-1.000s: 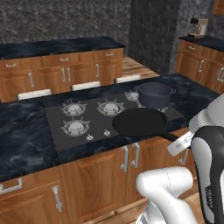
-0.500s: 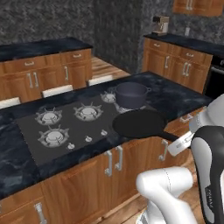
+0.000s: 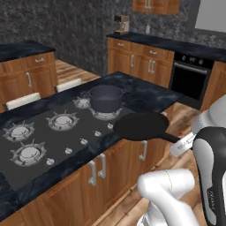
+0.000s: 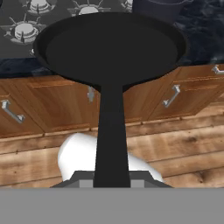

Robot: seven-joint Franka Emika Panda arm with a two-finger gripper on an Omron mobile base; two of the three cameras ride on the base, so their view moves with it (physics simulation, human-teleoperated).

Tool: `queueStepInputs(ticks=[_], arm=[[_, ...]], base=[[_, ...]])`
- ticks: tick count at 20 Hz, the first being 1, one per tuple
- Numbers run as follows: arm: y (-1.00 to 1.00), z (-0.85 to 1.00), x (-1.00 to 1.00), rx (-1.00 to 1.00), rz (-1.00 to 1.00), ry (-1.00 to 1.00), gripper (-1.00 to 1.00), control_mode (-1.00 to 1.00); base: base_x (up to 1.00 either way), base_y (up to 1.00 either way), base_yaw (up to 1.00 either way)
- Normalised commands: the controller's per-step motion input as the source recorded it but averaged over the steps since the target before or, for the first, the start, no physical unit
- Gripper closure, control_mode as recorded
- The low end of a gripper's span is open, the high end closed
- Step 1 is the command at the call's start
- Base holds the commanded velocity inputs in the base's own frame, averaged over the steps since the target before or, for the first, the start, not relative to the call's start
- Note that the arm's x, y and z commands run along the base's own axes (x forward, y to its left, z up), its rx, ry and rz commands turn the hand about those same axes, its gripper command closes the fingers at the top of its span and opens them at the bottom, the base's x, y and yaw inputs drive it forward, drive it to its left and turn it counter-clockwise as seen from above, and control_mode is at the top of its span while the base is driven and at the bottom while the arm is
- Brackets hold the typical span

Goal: Move the pot and pan from the stove into the sink.

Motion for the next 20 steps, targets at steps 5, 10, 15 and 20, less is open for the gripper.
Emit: queueStepInputs(ticks=[5, 10, 15, 20], arm=[[0.0, 0.0, 0.0, 0.0, 0.0, 0.0, 1.0, 1.0], [0.0, 0.0, 0.0, 0.0, 0.0, 0.0, 1.0, 1.0], [0.0, 0.0, 0.0, 0.0, 0.0, 0.0, 1.0, 1.0], [0.0, 0.0, 0.0, 0.0, 0.0, 0.0, 1.0, 1.0]], base=[[0.0, -0.02, -0.4], [0.0, 0.0, -0.41], [0.0, 0.0, -0.41], [0.0, 0.0, -0.42]])
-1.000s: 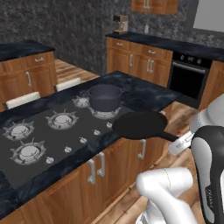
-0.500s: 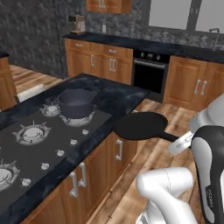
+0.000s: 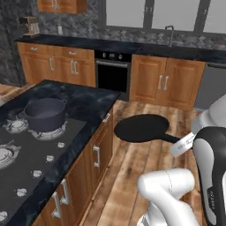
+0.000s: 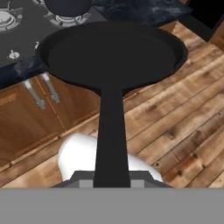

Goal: Move the pot and pan from the stove into the sink.

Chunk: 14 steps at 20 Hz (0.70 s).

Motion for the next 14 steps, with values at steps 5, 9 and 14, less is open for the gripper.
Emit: queueStepInputs(ticks=[5, 9, 14], arm=[[0.0, 0.0, 0.0, 0.0, 0.0, 0.0, 1.0, 1.0], [0.0, 0.0, 0.0, 0.0, 0.0, 0.0, 1.0, 1.0], [0.0, 0.0, 0.0, 0.0, 0.0, 0.0, 1.0, 1.0]], base=[[0.0, 0.0, -0.42], [0.0, 0.0, -0.4], [0.0, -0.01, -0.39]])
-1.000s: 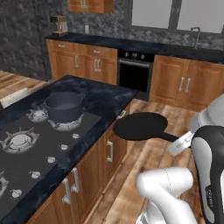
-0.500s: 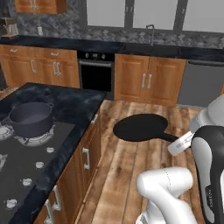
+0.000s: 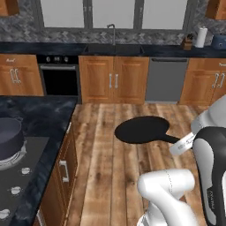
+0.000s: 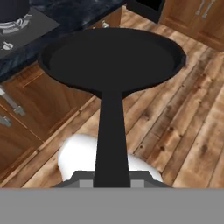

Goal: Move the pot and pan from the stove into the sink.

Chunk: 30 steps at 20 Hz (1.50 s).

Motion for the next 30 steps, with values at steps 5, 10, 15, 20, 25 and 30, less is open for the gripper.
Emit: queueStepInputs(ticks=[5, 10, 15, 20, 25, 30], arm=[[0.0, 0.0, 0.0, 0.0, 0.0, 0.0, 1.0, 1.0], [0.0, 0.0, 0.0, 0.0, 0.0, 0.0, 1.0, 1.0], [0.0, 0.0, 0.0, 0.0, 0.0, 0.0, 1.0, 1.0], [0.0, 0.0, 0.0, 0.0, 0.0, 0.0, 1.0, 1.0], [0.0, 0.0, 0.0, 0.0, 0.0, 0.0, 1.0, 1.0], [0.0, 0.0, 0.0, 0.0, 0.0, 0.0, 1.0, 1.0]], base=[[0.0, -0.03, -0.38], [0.0, -0.01, -0.35], [0.02, 0.02, -0.2], [0.14, 0.04, -0.04], [0.59, 0.21, -0.09], [0.47, 0.21, -0.06]])
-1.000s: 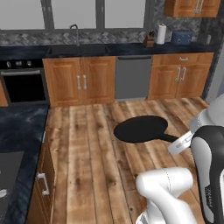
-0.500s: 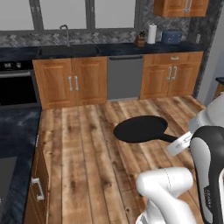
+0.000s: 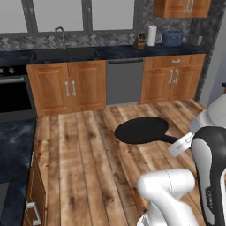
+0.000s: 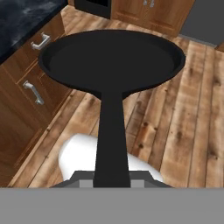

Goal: Move the pot and pan from the stove into the sink.

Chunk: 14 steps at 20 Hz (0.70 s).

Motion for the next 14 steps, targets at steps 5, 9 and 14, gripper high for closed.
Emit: queueStepInputs(ticks=[5, 9, 14], arm=[[0.0, 0.0, 0.0, 0.0, 0.0, 0.0, 1.0, 1.0], [0.0, 0.0, 0.0, 0.0, 0.0, 0.0, 1.0, 1.0], [0.0, 0.0, 0.0, 0.0, 0.0, 0.0, 1.0, 1.0]], base=[[0.04, 0.0, 0.0], [0.43, 0.1, 0.01], [0.59, 0.15, 0.0]])
